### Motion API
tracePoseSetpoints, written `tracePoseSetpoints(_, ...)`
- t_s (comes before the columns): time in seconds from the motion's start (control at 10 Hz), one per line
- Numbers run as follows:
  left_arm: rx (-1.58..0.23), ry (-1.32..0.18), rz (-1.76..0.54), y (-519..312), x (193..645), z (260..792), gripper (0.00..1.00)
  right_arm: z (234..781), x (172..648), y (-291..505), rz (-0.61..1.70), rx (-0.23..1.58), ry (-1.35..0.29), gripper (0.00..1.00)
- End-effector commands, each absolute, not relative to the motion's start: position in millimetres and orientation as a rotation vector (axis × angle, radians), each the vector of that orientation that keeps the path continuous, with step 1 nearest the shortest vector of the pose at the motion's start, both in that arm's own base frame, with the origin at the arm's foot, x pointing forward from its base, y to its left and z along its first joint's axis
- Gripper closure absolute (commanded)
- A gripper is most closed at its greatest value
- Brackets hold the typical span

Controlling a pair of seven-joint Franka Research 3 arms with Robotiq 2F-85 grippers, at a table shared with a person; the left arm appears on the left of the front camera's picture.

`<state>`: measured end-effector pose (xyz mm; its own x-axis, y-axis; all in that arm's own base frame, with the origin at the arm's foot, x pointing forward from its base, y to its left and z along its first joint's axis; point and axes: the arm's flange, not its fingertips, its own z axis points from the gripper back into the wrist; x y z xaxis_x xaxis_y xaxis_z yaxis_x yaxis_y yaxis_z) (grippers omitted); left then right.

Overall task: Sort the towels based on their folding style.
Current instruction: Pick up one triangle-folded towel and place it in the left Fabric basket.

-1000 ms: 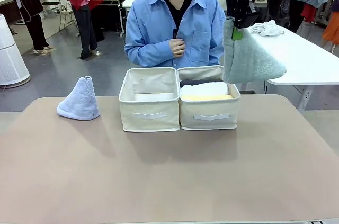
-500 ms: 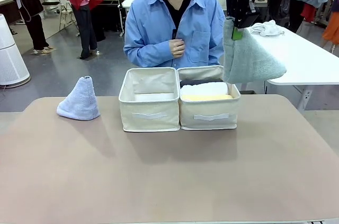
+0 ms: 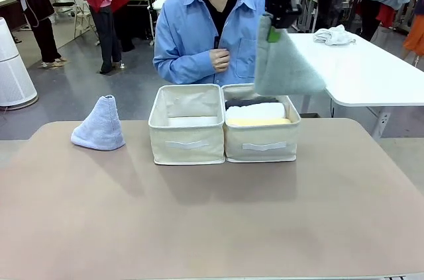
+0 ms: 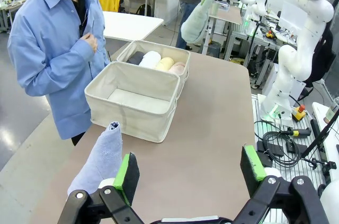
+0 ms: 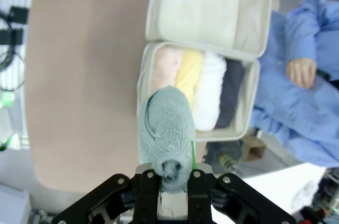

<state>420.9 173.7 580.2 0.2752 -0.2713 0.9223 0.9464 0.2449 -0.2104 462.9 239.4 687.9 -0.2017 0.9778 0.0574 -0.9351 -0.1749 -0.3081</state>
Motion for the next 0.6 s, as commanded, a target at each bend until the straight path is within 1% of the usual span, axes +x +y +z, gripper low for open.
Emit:
tracePoseSetpoints(0.0,-0.948,-0.930,-1.011,173.2,419.1,581.4,0.00,685.6,475.2,241.9,1.771,-0.090,-0.447,0.82)
tracePoseSetpoints(0.2,-0.948,-0.930,-1.011,173.2,419.1,581.4,0.00,681.0,480.9,246.1,1.755,-0.080,-0.387,0.82)
tracePoseSetpoints(0.3,-0.948,-0.930,-1.011,173.2,419.1,581.4,0.00,685.6,475.9,249.0,1.749,-0.114,-0.410,0.82)
tracePoseSetpoints(0.5,-0.948,-0.930,-1.011,173.2,419.1,581.4,0.00,685.6,475.9,249.0,1.749,-0.114,-0.410,0.82)
